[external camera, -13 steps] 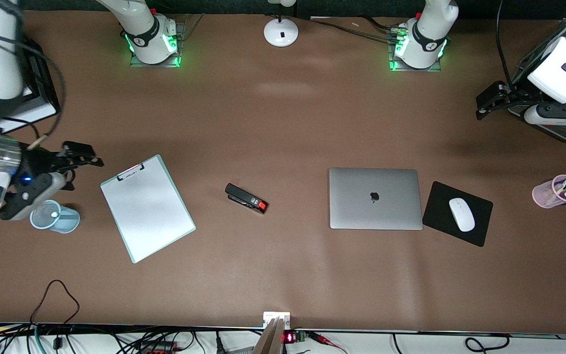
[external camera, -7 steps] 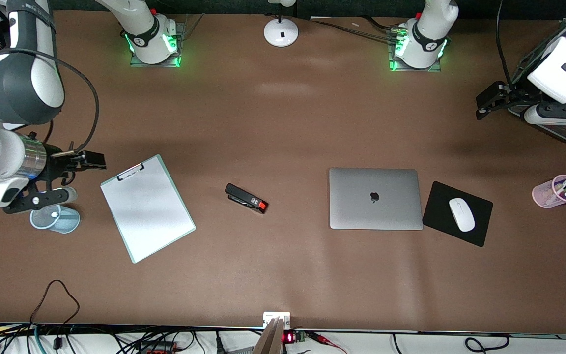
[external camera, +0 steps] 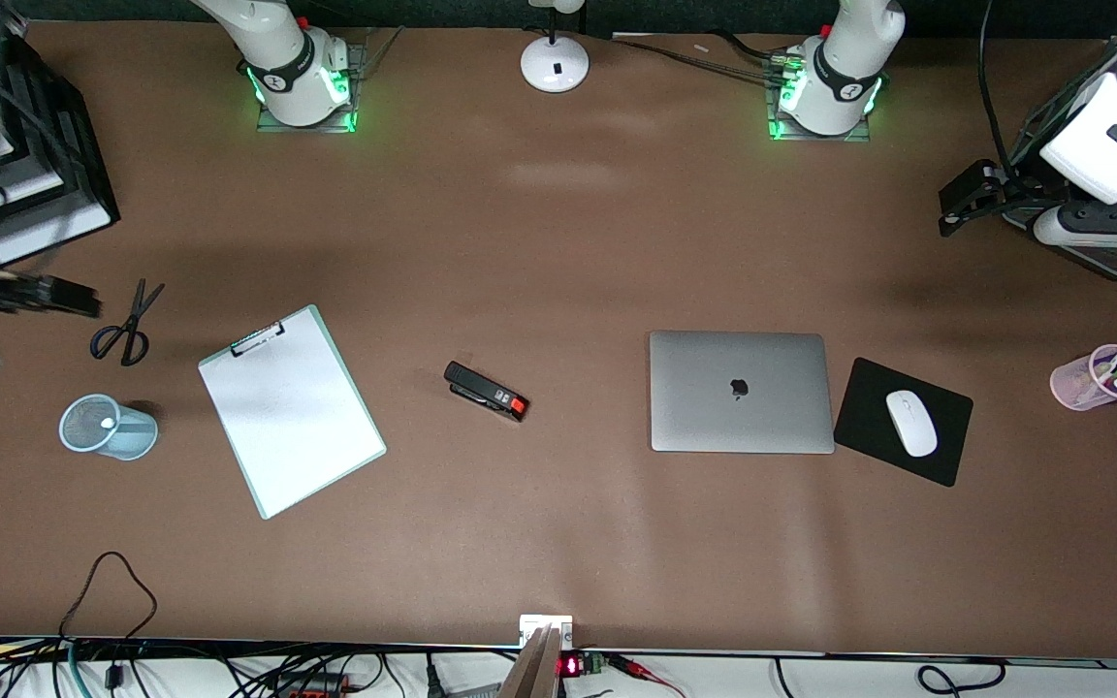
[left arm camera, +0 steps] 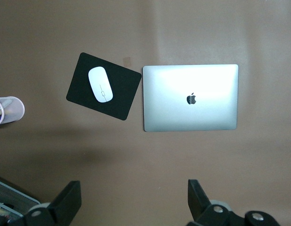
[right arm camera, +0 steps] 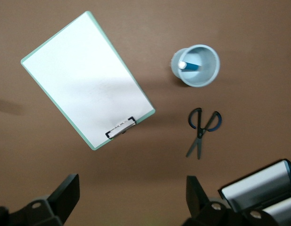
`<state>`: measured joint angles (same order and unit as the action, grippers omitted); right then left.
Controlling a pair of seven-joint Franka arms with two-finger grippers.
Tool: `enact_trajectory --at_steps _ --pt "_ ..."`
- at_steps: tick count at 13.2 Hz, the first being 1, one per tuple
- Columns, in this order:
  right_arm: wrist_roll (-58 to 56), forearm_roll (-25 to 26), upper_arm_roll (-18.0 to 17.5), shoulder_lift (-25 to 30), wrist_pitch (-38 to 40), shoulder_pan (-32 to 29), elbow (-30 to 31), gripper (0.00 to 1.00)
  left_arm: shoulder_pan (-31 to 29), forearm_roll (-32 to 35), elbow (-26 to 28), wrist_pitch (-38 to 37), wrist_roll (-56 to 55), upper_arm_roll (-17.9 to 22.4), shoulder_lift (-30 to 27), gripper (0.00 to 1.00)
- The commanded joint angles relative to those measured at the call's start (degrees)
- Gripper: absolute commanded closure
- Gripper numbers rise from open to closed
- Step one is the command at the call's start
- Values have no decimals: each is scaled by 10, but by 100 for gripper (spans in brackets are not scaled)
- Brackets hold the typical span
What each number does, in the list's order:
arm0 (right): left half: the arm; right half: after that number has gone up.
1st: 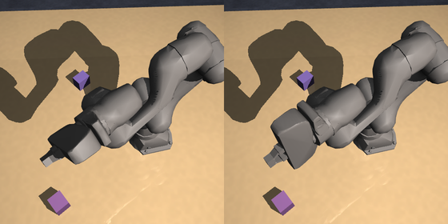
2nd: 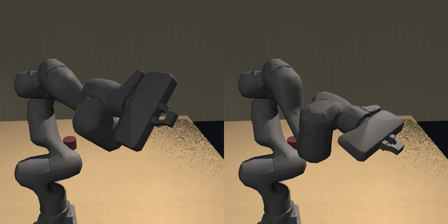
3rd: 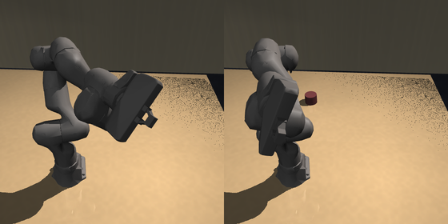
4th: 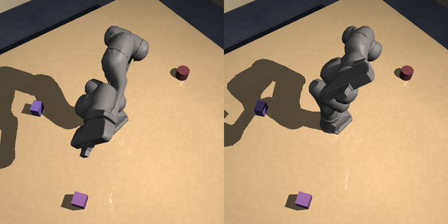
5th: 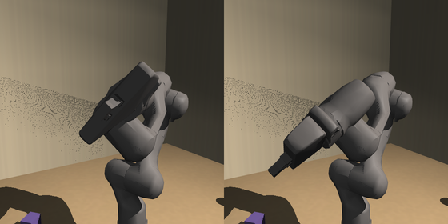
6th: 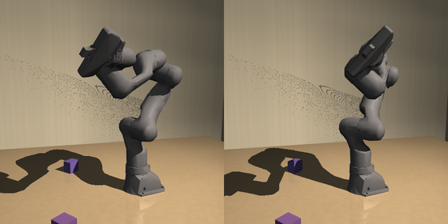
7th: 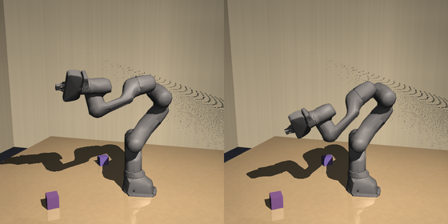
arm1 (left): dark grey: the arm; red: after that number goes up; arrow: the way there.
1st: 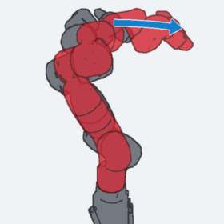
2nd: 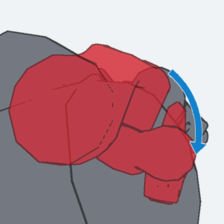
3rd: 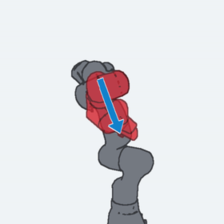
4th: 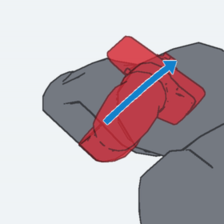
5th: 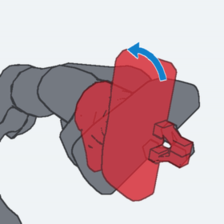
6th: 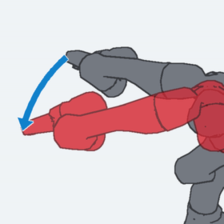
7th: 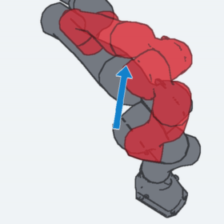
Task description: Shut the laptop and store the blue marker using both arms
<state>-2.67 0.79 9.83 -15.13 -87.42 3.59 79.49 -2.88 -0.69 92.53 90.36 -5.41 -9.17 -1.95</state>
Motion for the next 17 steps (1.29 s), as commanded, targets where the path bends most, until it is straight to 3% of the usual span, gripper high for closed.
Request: enact_trajectory --at_steps 1,4,8,12,17 --pt "15 2 -55 34 -17 -45 34 0 0 -12 9 0 11 2 -13 0" --pt "8 9 -55 45 -13 -45 42 0 1 -12 10 0 10 1 -13 0" --pt "8 10 -54 110 -62 -46 138 0 2 -12 8 -1 9 1 -13 0" --pt "14 9 -54 141 -61 -46 161 0 -1 -12 8 -1 12 2 -13 0" --pt "29 8 -59 143 -42 -44 148 0 -4 -12 7 -3 14 2 -14 0"
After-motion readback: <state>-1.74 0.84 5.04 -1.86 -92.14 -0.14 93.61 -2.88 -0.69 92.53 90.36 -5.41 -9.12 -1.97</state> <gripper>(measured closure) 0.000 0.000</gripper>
